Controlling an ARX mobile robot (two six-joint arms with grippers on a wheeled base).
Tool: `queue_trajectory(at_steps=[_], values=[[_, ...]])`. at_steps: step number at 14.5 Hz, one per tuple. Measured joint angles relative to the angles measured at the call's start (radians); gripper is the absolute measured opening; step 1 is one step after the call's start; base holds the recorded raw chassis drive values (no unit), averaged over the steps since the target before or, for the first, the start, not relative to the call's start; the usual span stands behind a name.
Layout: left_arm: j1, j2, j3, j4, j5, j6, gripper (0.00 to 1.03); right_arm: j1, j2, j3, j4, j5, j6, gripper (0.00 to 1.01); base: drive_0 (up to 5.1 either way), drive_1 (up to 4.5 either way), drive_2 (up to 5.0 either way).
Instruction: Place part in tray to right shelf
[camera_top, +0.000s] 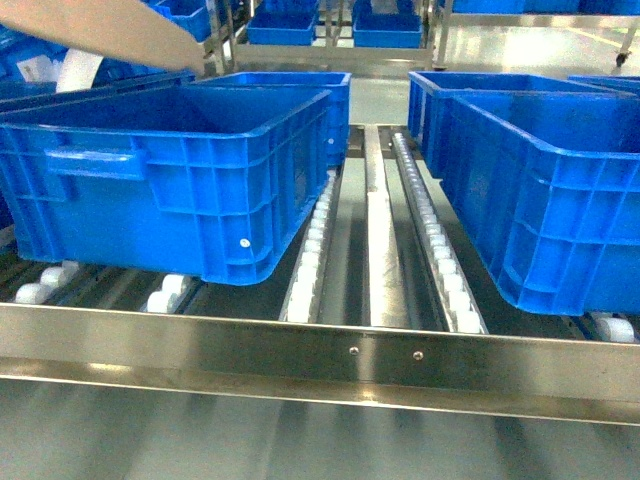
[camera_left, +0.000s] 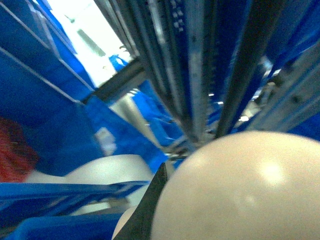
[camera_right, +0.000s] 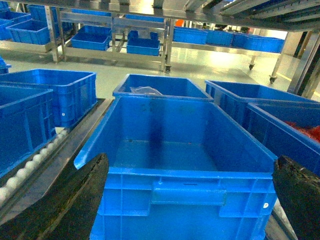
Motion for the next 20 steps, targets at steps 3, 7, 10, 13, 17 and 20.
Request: queue_trajectory(at_steps=[3,7,10,13,17,20], values=[[0.001,-0.241,-0.399,0.325,0.190,-0.019,0.13,0.000,0.000,0.000,0.000,0.000,0.000,0.98,0.0,0.00,0.0],[0.110,-0.657,-0.599,-0.386,0.789,0.626,0.12,0.007,-0.154,-0.107,-0.139,-0.135,0.090,0.48,0.0,0.00,0.0],[0.109,-0.728,-0.714,-0.370,0.789,0.715,0.12,0.007,-0.240,-0.179,-0.156,-0.135,0.095,0.13,0.0,0.00,0.0],[0.109,-0.787,-0.800,-0.392,0.790,0.732,0.12,0.007,-0.319,-0.226,-0.192,-0.135,0.097,0.02,0.0,0.00,0.0],[0.109,-0.921,-0.871,-0.433,0.790,0.733,0.12,0.007,-0.446,-0.277,-0.267,-0.135,0.100,0.02,0.0,0.00,0.0],[0.109,-1.065,-0.926,-0.527,0.790,0.733,0.12,0.007,-0.558,-0.325,-0.321,-0.135,0.100,0.02,0.0,0.00,0.0]])
